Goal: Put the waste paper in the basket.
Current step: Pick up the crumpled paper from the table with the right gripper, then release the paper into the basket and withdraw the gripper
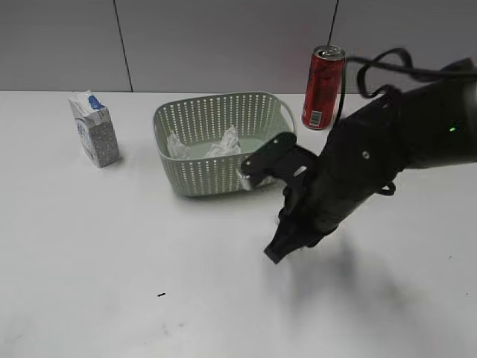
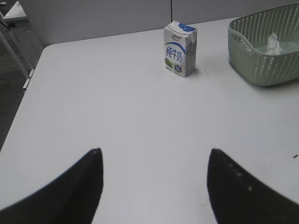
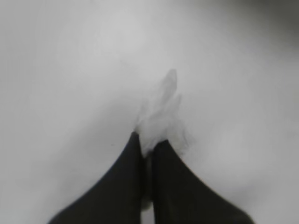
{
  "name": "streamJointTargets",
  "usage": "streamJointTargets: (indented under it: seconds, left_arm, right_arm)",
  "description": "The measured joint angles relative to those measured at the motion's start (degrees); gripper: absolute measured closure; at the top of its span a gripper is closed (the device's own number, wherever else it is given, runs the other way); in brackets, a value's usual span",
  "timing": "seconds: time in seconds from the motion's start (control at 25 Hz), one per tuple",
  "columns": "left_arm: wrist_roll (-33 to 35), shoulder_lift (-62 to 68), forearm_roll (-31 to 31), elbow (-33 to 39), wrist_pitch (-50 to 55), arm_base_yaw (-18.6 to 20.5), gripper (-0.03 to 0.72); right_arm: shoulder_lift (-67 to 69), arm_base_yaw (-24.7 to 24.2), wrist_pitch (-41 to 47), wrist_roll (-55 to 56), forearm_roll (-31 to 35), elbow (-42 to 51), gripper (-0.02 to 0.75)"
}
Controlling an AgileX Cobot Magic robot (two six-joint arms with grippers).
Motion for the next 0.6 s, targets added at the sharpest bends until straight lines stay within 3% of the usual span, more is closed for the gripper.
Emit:
streamJointTargets:
  seconds: [0.16, 0.24, 0.44, 0.6]
  left_arm:
    - [0.0, 0.0, 0.0, 0.0, 0.0, 0.0, 0.181]
    - [0.0, 0.0, 0.0, 0.0, 0.0, 0.0, 0.181]
    - [0.0, 0.0, 0.0, 0.0, 0.0, 0.0, 0.181]
    - [0.0, 0.0, -0.04, 0.0, 0.0, 0.0, 0.181]
  right_arm:
    - [-10.33, 0.0, -0.79, -0.95, 0.05, -0.73, 0.74]
    - [-15.02, 0.0, -5.25, -1.45, 0.05, -1.53, 0.74]
    - [-18.88, 0.0, -32.46, -1.64, 0.12, -2.2, 0.741]
    - [-13.64, -0.22, -51.98, -1.64, 0.19, -2.31, 0.741]
